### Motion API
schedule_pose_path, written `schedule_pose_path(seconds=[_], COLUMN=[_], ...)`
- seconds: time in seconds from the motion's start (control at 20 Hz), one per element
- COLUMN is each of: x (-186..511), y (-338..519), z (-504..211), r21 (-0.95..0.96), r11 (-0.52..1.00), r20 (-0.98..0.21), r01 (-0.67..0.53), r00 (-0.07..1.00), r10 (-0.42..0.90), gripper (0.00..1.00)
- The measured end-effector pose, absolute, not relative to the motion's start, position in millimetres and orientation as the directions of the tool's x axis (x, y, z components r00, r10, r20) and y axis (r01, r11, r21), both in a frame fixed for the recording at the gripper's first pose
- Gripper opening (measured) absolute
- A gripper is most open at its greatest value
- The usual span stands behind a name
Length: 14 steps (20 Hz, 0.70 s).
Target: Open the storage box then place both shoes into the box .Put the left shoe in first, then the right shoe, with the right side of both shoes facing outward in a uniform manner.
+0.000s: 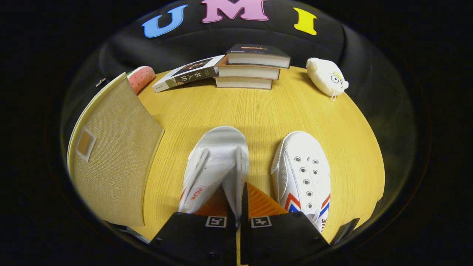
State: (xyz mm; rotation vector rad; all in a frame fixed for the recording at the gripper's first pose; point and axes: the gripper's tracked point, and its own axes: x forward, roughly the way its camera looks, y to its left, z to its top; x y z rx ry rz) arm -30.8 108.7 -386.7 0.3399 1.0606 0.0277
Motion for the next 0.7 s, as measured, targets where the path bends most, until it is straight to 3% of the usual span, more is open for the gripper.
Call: schedule_pose_path(seconds=[0.15,0.7], x=[-30,-18], y=[109,117], z=[-369,-210], r21=[0.351,0.472], r11=[0.917,0.865], r20=[-0.849,-0.786], r01=[0.192,0.168], r00=[0.478,0.524], r10=[0.225,0.327], gripper=[0.06,0.06])
